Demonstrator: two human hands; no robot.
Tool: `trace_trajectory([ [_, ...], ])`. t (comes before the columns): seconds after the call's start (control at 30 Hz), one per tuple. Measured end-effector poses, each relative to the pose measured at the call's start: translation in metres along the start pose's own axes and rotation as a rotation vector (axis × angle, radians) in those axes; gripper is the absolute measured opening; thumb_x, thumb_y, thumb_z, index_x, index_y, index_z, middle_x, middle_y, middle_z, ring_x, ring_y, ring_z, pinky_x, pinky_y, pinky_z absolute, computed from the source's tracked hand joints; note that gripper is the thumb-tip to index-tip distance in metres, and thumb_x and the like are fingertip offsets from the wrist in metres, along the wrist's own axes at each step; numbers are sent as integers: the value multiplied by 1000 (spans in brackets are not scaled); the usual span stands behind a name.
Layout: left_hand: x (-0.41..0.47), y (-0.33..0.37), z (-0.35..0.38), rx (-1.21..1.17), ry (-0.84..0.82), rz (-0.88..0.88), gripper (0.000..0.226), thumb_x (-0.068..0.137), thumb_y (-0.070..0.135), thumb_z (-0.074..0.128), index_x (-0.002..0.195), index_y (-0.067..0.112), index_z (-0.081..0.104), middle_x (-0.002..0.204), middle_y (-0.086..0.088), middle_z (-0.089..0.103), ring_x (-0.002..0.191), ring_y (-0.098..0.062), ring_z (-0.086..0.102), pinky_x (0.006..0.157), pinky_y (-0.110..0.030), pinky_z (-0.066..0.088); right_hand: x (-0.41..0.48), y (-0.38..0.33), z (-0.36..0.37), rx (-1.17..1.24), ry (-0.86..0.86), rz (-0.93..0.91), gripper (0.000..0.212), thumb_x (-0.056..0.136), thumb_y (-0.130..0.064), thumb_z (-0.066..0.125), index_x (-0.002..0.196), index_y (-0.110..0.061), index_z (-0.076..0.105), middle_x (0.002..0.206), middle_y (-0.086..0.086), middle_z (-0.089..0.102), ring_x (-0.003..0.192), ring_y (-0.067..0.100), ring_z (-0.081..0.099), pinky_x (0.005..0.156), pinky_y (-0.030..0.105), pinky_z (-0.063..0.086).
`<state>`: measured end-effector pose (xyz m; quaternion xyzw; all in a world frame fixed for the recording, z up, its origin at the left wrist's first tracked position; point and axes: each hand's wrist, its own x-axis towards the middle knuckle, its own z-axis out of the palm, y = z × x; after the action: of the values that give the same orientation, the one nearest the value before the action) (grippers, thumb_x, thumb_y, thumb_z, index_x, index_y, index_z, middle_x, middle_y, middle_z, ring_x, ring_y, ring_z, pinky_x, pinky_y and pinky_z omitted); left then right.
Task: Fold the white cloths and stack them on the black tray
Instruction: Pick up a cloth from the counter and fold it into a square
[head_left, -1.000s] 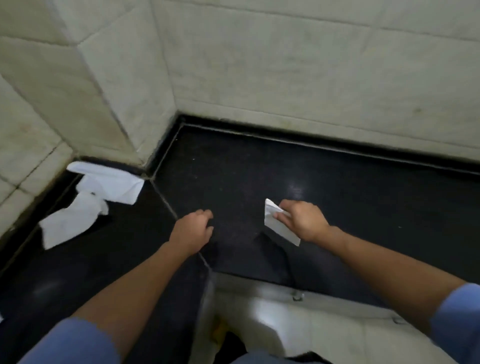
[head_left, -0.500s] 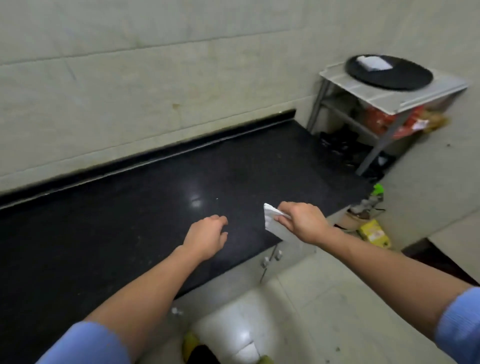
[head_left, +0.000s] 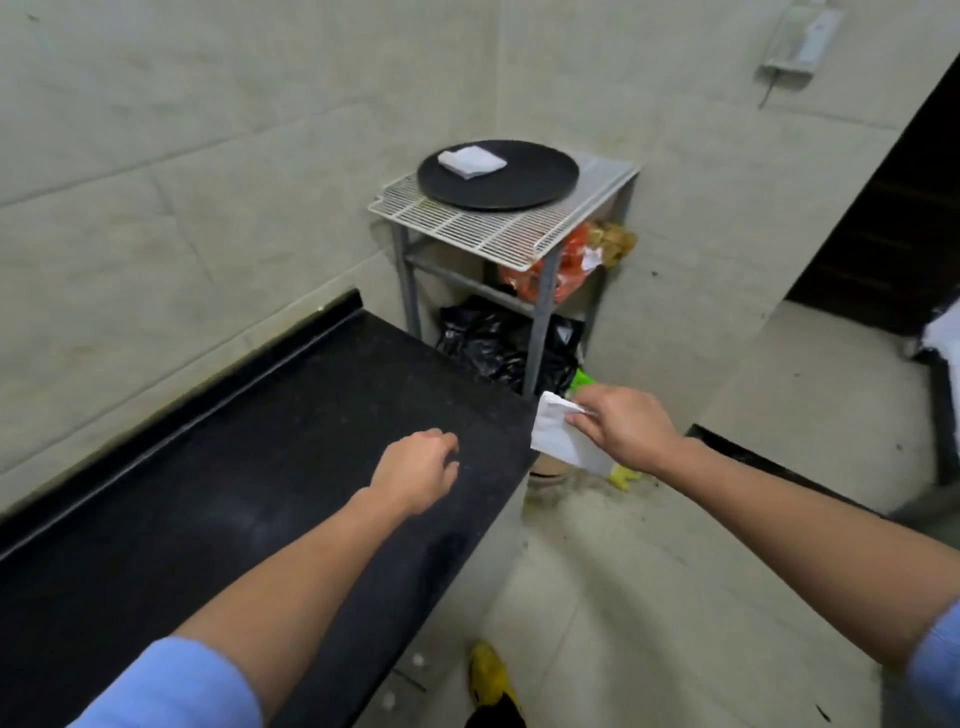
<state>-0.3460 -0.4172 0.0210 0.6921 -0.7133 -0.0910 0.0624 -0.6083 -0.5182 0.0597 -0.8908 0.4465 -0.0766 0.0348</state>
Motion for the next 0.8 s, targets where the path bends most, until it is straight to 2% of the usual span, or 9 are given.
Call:
trace_trajectory([
  [0.07, 47, 3, -9, -10, 10, 28, 20, 93, 31, 50, 105, 19, 59, 103, -1, 61, 93, -24, 59, 75, -36, 48, 36, 26, -16, 8, 25, 31, 23, 96, -41, 49, 96, -20, 57, 103, 4, 63, 99, 29, 59, 65, 33, 33],
  [0.2, 132, 5, -40, -11, 41, 75, 21, 93, 31, 49, 107, 19, 59, 105, 0, 60, 95, -23, 59, 76, -36, 48, 110, 69, -50, 63, 93, 38, 20, 95, -38, 52, 96, -19, 59, 98, 6, 64, 93, 33, 61, 69, 39, 47],
  [0.27, 167, 3, -56, -15, 59, 79, 20, 93, 31, 50, 106, 20, 59, 104, 0, 61, 95, -23, 59, 75, -37, 49, 142, 84, -67, 80, 150, 35, 17, 94, -34, 54, 98, -19, 60, 98, 7, 65, 92, 33, 61, 70, 40, 49],
  [0.33, 195, 1, -68, -22, 72, 75, 19, 92, 31, 50, 104, 19, 60, 103, 0, 61, 95, -24, 59, 75, -38, 50, 173, 97, -82, 92, 188, 27, 14, 93, -31, 54, 98, -19, 61, 99, 7, 66, 93, 33, 61, 68, 39, 47],
  [0.47, 242, -6, -85, -25, 116, 52, 19, 93, 30, 51, 106, 18, 58, 101, -1, 59, 95, -23, 58, 71, -36, 45, 241, 120, -105, 83, 243, -17, 13, 93, -27, 54, 97, -16, 61, 97, 9, 66, 90, 33, 60, 63, 33, 35],
  [0.6, 279, -18, -92, -39, 184, -12, 19, 91, 29, 53, 105, 19, 59, 103, 0, 61, 95, -23, 59, 69, -32, 42, 314, 137, -112, 96, 264, -84, 18, 94, -28, 52, 106, -20, 62, 103, 5, 67, 94, 30, 60, 68, 33, 38],
  [0.7, 312, -26, -99, -43, 235, -79, 17, 88, 26, 54, 101, 18, 62, 102, -1, 63, 95, -23, 60, 70, -32, 44, 375, 153, -112, 115, 222, -151, 19, 94, -31, 51, 109, -24, 61, 105, 3, 67, 96, 29, 60, 71, 35, 42],
  [0.8, 355, -31, -110, -19, 298, -175, 15, 87, 25, 54, 98, 17, 62, 98, -2, 62, 92, -25, 60, 71, -34, 46, 439, 172, -111, 107, 47, -264, 13, 93, -32, 52, 103, -29, 60, 103, -1, 67, 96, 26, 60, 73, 37, 45],
])
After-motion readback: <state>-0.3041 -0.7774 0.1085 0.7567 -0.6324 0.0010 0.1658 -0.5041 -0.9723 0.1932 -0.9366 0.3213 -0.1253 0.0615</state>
